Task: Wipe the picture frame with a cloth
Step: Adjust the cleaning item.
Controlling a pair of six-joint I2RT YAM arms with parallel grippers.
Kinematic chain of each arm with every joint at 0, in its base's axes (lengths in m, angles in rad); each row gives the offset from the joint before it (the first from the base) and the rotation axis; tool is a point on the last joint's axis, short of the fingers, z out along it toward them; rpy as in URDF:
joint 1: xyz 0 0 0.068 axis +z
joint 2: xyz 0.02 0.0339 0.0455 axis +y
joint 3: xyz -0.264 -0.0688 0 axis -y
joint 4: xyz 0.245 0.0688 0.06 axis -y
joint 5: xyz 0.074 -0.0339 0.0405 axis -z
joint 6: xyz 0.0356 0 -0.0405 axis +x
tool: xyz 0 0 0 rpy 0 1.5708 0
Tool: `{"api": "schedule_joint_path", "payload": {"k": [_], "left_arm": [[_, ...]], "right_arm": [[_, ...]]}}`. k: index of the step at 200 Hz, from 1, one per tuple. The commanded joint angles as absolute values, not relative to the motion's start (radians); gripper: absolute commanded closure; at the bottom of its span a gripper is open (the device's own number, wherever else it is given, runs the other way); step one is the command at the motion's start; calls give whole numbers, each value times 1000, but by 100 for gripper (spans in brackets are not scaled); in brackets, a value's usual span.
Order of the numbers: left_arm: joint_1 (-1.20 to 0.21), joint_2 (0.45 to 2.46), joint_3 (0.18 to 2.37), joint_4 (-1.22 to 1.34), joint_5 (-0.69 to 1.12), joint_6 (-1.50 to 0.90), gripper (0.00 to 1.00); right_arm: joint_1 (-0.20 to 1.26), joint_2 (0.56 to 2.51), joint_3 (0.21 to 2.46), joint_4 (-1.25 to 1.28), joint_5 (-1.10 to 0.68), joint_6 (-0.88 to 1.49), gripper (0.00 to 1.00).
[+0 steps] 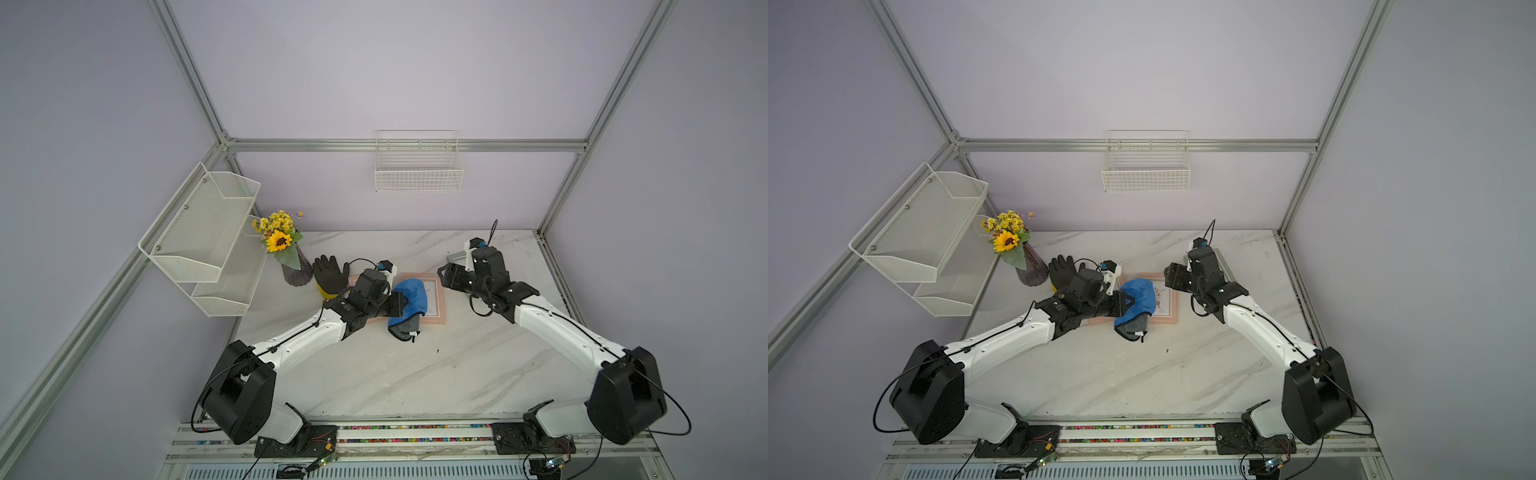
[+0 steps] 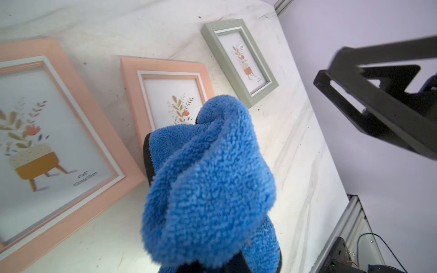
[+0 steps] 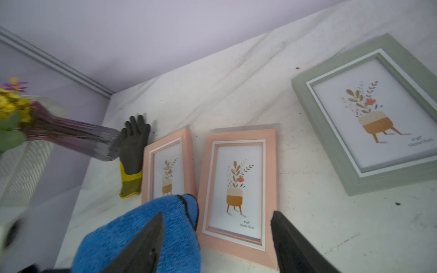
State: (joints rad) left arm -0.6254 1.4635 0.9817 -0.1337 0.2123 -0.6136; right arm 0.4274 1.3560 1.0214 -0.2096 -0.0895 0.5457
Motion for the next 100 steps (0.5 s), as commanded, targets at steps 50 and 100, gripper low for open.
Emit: {"api": "schedule_joint_path", "payload": {"k": [50,100], "left_arm": [[-645,1549,981,361,504,-783,94],[-691,1617,1005,505,600,-839,93]], "right_arm": [[419,1141,740,41,-396,604,26],[407,1116,716,90,-418,628,27]]}}
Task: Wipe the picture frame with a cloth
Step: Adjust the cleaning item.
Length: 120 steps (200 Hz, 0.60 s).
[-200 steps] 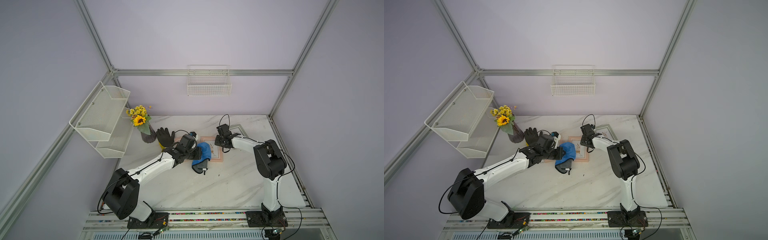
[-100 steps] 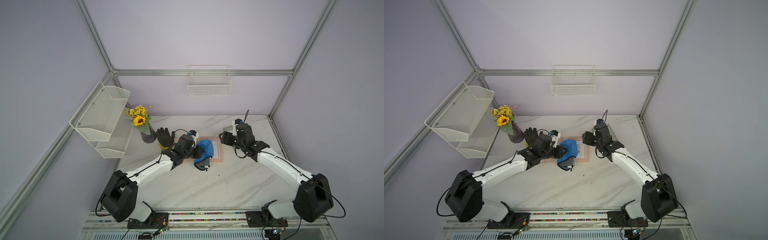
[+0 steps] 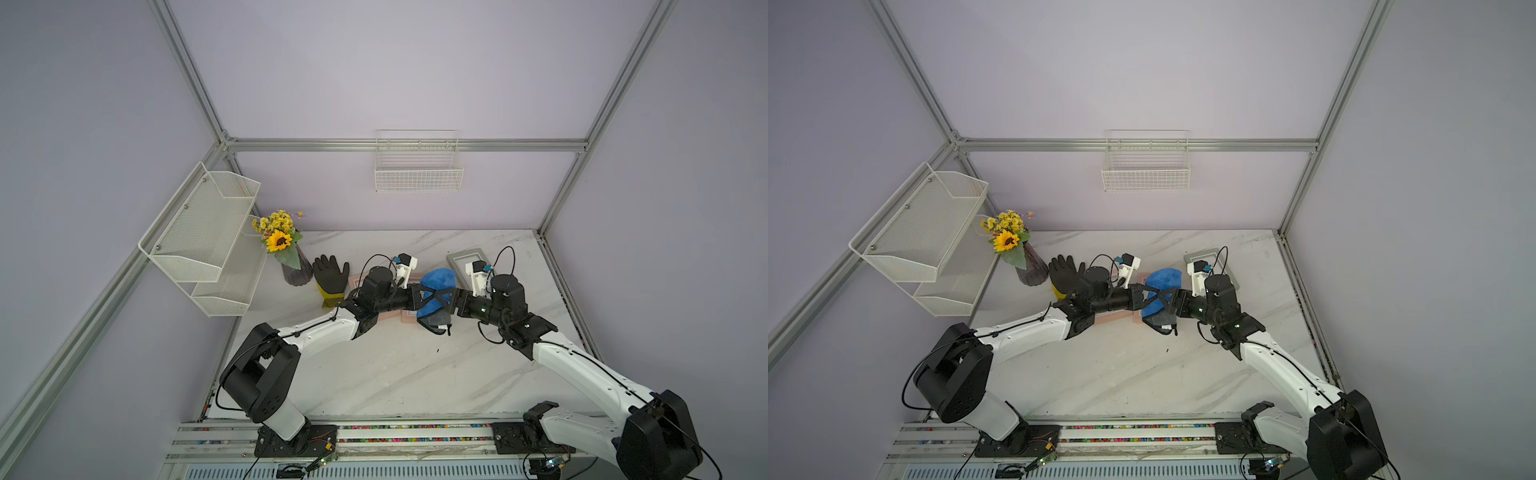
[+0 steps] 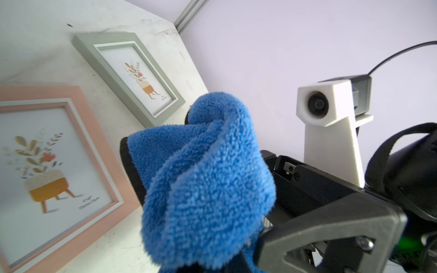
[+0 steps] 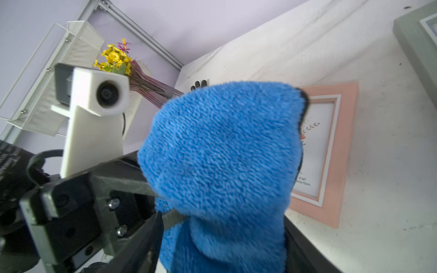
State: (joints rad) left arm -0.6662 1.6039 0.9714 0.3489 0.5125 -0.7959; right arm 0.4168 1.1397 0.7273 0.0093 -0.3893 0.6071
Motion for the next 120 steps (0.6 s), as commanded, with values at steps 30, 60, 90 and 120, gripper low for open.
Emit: {"api": "schedule_joint_path", "payload": {"k": [30,60,90,120], "left_arm": [[-704,1632,1017,522,611,-844,92],[-706,1639,1038,464,594,-823,90],[-704,1615,1076,257,462,-746,69],[-702,1598,1166,-77,205,-655,48]], "right_arm": [[390,1107,714,91,-400,630,47],[384,1117,722,55,-331,626,75],[383,1145,784,-36,-216,583,90],[379,1228,904,-184,30,499,91]]}}
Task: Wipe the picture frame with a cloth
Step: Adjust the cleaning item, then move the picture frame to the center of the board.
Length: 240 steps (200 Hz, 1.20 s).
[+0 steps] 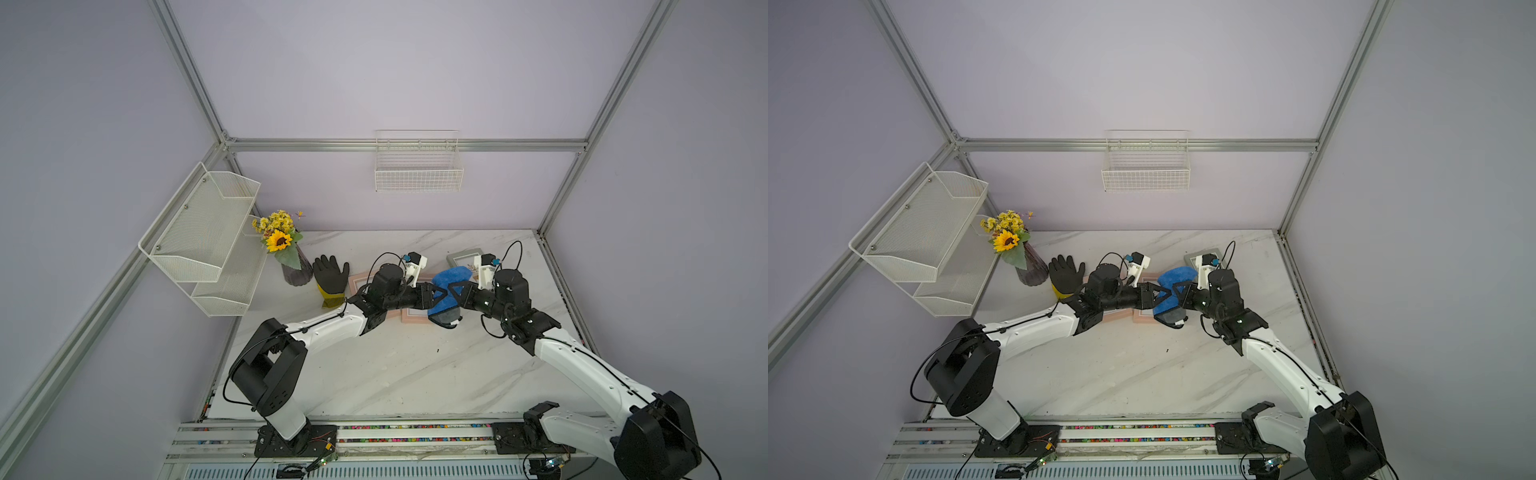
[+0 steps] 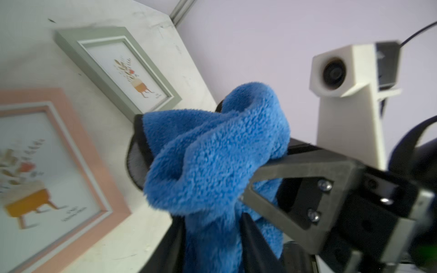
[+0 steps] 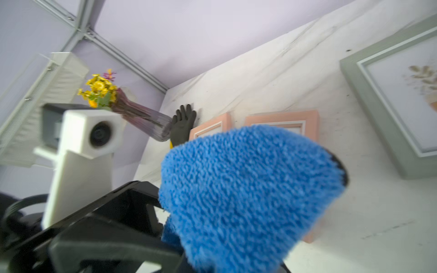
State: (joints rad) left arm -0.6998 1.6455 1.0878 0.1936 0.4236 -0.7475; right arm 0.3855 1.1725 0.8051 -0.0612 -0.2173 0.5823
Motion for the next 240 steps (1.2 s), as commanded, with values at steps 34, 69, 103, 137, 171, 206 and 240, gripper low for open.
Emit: {"api": "schedule_joint_path", "payload": {"k": [34,69,103,137,171,206,240], "left_arm": [[-686,1569,1159,-192,69,-627,34],[-673,1538,1107,-182,52,-630,24],[-664,1517,1074,-164,69,-636,22],[-658,1492,1048,-164,58,-630,22],[-651,1481,1037,-164,61,-632,21],[-649,1491,1040,-161,62,-631,21],[-648,1519,1051,-159,71,-633,21]], "right_arm": [[321,1379,1010,-238,192,409,91],[286,1582,1177,-290,349,375,90],[254,1774,1303,-335,377,382,88],[245,1933,1358,-399,379,414,88],[216,1993,1334,-432,328,476,87],[216,1969,1238,-476,256,553,87],[221,1829,1030,-431,200,625,87]]}}
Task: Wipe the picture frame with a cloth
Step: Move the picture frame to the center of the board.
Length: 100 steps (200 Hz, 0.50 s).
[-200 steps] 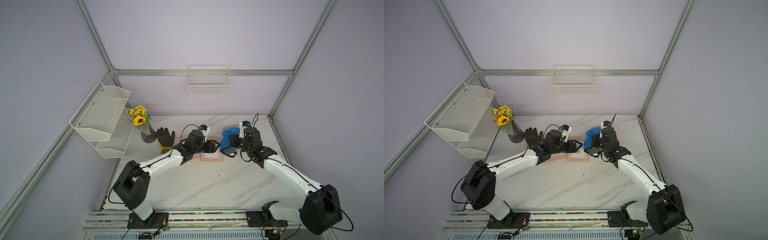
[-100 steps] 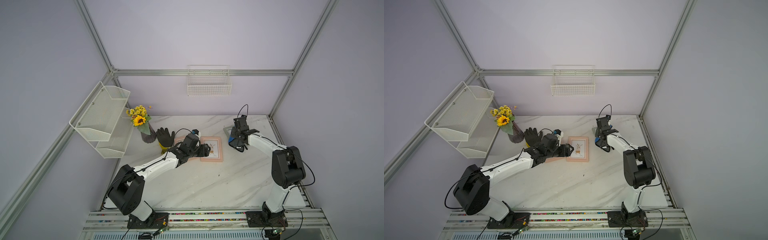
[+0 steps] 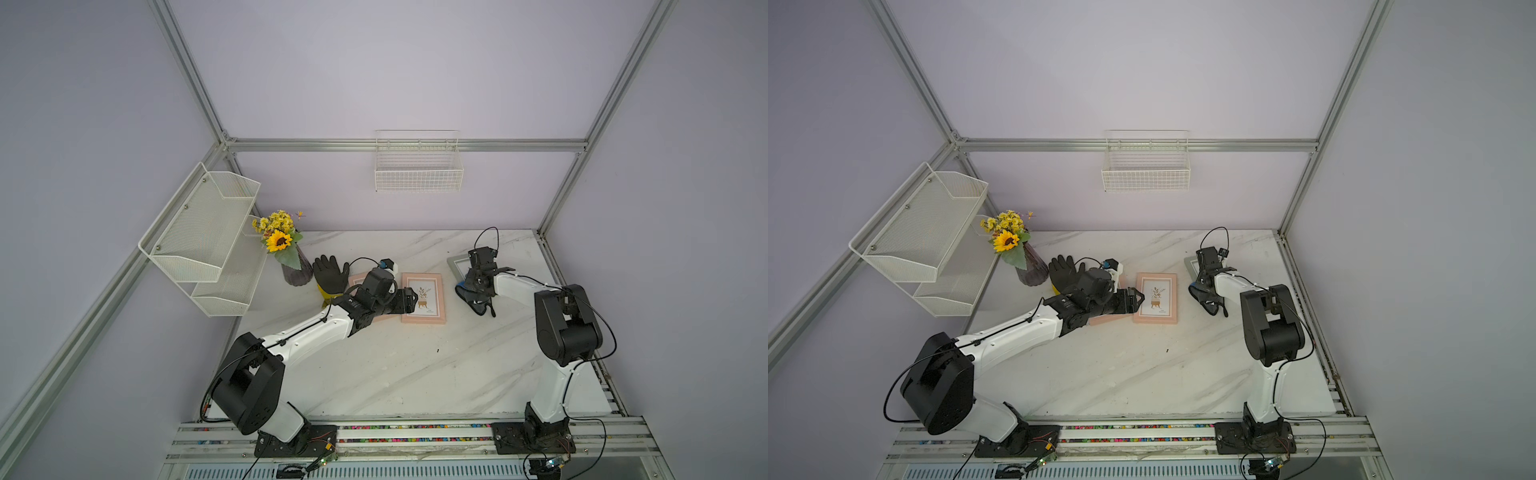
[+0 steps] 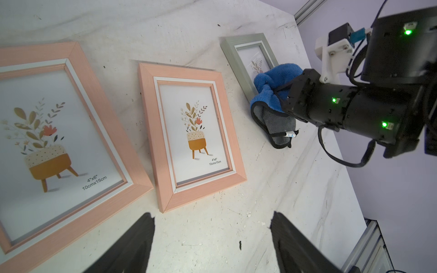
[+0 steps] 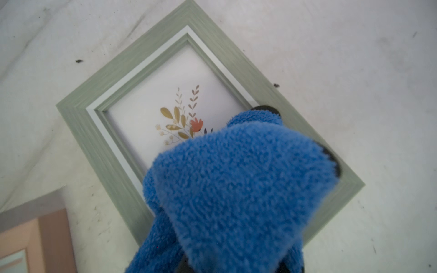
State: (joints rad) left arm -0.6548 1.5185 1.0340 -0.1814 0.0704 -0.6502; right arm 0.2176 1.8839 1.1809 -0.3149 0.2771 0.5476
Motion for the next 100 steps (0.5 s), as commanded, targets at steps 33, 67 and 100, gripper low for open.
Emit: {"api": "schedule_joint_path", "payload": {"k": [33,67,100], "left_arm": [[-647,1575,1090,-157,117,-637,21],[-686,1676,1177,-160,176,-656,22],[-762,1811,1325,-218,178,-676,25]], "right_arm": [[261,1688,858,-398,148,696,88],[367,1586,765,-388,104,780,89],[316,1468,800,-448,142,745,89]]}}
